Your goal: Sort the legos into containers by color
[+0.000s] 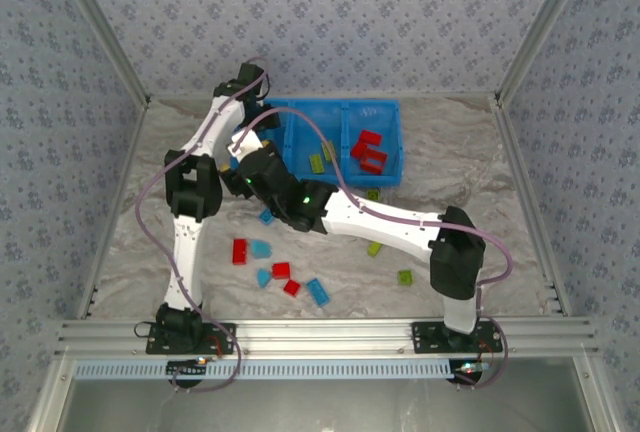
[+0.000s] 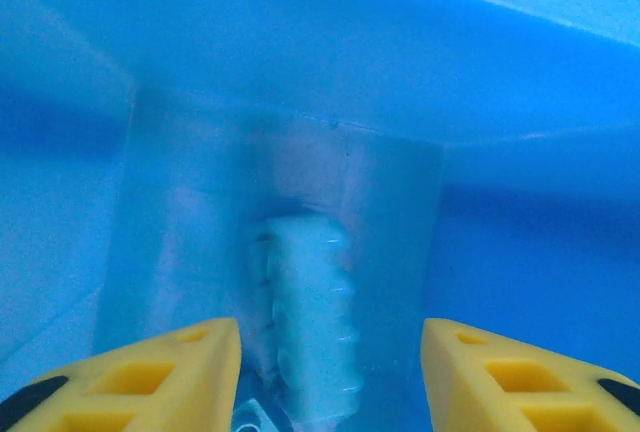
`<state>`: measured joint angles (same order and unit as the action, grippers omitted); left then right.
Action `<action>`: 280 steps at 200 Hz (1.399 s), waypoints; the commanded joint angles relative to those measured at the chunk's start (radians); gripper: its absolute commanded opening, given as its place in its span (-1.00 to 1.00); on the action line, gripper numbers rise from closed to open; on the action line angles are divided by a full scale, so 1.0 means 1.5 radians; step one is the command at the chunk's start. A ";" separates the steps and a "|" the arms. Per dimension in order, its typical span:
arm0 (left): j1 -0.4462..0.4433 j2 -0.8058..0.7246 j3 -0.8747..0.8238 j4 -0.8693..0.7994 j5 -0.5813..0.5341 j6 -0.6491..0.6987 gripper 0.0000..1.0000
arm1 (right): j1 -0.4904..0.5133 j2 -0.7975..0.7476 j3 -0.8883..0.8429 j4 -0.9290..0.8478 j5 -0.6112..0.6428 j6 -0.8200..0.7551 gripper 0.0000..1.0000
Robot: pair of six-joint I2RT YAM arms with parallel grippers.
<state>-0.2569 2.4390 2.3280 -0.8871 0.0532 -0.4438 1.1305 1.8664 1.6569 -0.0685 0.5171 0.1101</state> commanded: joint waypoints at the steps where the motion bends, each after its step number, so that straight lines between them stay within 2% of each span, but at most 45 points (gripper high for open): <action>1: 0.005 -0.011 0.028 -0.032 0.012 0.014 0.12 | 0.000 0.001 0.022 -0.026 0.018 0.023 0.57; 21: 0.005 -0.040 0.016 -0.034 0.007 0.010 0.16 | -0.002 -0.003 0.015 -0.034 0.017 0.037 0.57; 46: 0.005 -0.125 -0.030 -0.015 -0.009 -0.003 0.16 | -0.004 -0.015 0.002 -0.054 0.010 0.069 0.54; 69: 0.006 -0.237 -0.077 -0.032 -0.079 -0.032 0.15 | 0.004 -0.021 -0.002 -0.089 0.000 0.114 0.47; 87: 0.018 -0.368 -0.163 -0.054 -0.159 -0.082 0.14 | 0.020 -0.017 -0.009 -0.113 -0.010 0.156 0.42; 122: 0.028 -0.688 -0.420 -0.090 -0.311 -0.149 0.15 | 0.047 0.017 -0.006 -0.175 -0.031 0.260 0.31; 148: 0.028 -0.897 -0.544 -0.157 -0.326 -0.174 0.15 | 0.056 0.087 0.064 -0.279 -0.085 0.375 0.29; 161: 0.027 -0.979 -0.577 -0.183 -0.290 -0.161 0.13 | 0.067 0.126 0.109 -0.350 -0.101 0.444 0.31; 171: 0.026 -1.038 -0.596 -0.186 -0.236 -0.133 0.09 | 0.072 0.150 0.134 -0.398 -0.126 0.497 0.30; 194: 0.026 -1.150 -0.639 -0.151 0.006 -0.058 0.08 | 0.083 0.183 0.142 -0.436 -0.192 0.608 0.30; 218: 0.026 -1.201 -0.644 -0.190 0.164 -0.039 0.09 | 0.092 0.216 0.166 -0.456 -0.249 0.679 0.29; 239: 0.026 -1.238 -0.653 -0.226 0.212 -0.036 0.09 | 0.112 0.249 0.222 -0.489 -0.258 0.701 0.30; 280: 0.026 -1.295 -0.670 -0.263 0.207 -0.047 0.09 | 0.121 0.332 0.330 -0.571 -0.263 0.770 0.28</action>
<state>-0.2161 0.5224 1.3281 -1.2266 0.2935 -0.5270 1.3098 2.2955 2.0636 -0.7994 0.1379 1.1519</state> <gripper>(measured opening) 0.547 0.642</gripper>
